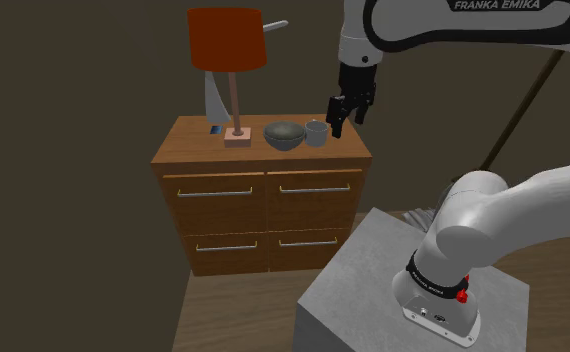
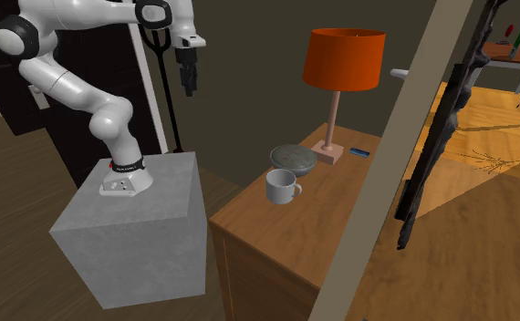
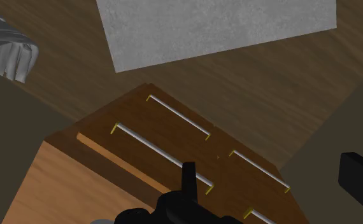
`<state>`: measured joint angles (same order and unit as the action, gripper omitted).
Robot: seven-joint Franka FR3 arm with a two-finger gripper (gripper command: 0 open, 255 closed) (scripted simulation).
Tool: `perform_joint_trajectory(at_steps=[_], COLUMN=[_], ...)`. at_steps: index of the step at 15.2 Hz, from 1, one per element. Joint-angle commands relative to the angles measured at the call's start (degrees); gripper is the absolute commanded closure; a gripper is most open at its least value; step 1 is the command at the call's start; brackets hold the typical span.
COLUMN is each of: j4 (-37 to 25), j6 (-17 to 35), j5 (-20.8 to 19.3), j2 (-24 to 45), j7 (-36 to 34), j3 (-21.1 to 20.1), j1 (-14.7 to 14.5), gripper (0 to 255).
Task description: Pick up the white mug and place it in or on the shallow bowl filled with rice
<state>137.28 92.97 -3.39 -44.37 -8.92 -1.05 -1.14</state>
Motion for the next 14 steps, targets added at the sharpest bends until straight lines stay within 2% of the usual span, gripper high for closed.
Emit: perform_joint_trajectory(at_steps=[1,8,14], j4=[0.0,1.04,-1.63], j6=[0.0,10.32,18.87], j5=[0.0,-4.56,-6.16], j2=[0.0,7.96,17.98], j7=[0.0,11.32,21.0], j3=[0.0,8.02,14.51], j1=[0.0,1.15,1.37], gripper=[0,0,0])
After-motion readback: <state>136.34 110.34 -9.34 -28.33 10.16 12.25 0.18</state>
